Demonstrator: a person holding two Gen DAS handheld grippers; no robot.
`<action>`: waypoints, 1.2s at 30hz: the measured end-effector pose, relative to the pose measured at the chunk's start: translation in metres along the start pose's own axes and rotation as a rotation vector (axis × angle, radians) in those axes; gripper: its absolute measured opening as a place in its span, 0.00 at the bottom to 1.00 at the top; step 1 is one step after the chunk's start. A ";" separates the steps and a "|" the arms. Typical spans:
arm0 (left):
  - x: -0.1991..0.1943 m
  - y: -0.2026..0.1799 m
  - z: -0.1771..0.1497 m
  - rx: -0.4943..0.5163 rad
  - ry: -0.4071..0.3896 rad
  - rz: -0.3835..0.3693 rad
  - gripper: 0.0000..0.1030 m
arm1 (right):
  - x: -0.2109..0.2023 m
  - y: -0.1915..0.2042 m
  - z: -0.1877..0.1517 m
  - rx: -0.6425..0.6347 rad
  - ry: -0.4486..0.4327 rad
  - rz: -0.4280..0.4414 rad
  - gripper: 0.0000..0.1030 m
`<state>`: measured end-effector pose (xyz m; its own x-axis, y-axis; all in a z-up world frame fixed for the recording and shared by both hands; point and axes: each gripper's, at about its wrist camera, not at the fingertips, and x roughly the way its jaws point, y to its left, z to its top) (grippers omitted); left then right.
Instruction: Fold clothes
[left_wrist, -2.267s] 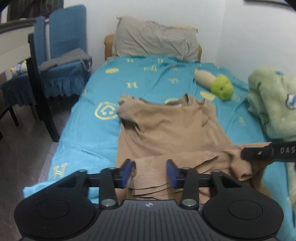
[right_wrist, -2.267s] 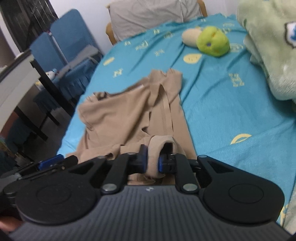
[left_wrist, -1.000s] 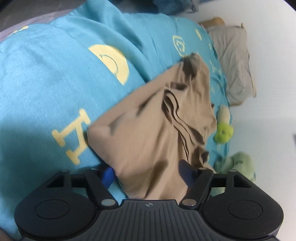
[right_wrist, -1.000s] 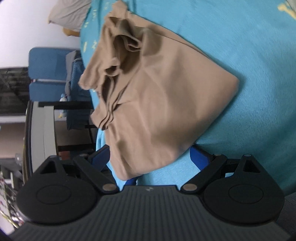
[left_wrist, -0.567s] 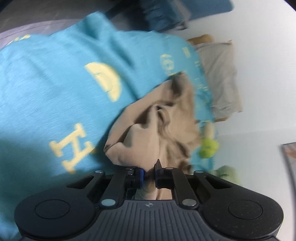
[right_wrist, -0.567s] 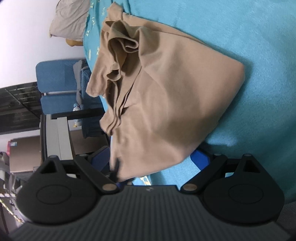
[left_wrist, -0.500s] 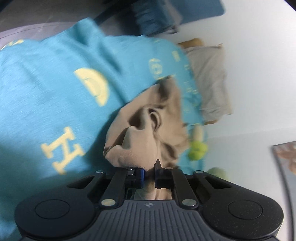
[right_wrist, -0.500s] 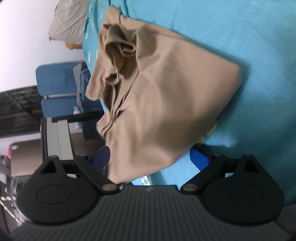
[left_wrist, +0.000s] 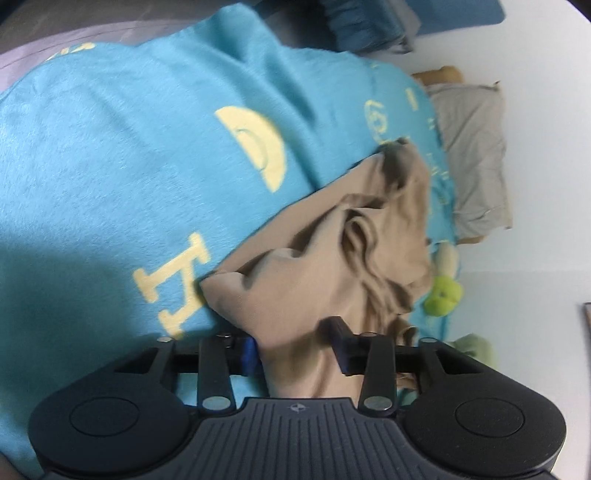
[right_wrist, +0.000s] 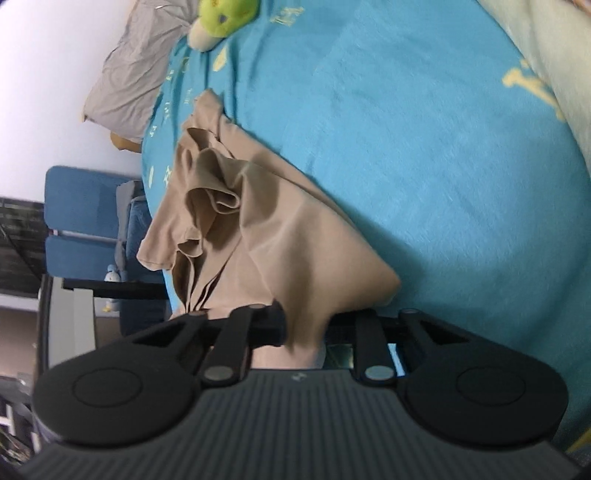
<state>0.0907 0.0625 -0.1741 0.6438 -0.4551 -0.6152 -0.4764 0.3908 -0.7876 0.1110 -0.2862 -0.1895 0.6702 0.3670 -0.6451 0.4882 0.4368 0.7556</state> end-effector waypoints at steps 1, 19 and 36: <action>0.002 0.001 0.002 -0.006 0.005 0.007 0.42 | -0.003 -0.003 0.000 -0.023 -0.006 0.007 0.15; -0.105 -0.047 -0.030 0.145 -0.085 -0.161 0.08 | -0.109 0.053 -0.017 -0.252 -0.106 0.118 0.11; -0.200 -0.047 -0.075 0.189 -0.126 -0.126 0.10 | -0.176 0.051 -0.043 -0.247 -0.011 0.115 0.12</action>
<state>-0.0607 0.0747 -0.0163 0.7663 -0.4108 -0.4940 -0.2750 0.4852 -0.8300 -0.0060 -0.2926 -0.0425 0.7201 0.4173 -0.5543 0.2584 0.5801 0.7725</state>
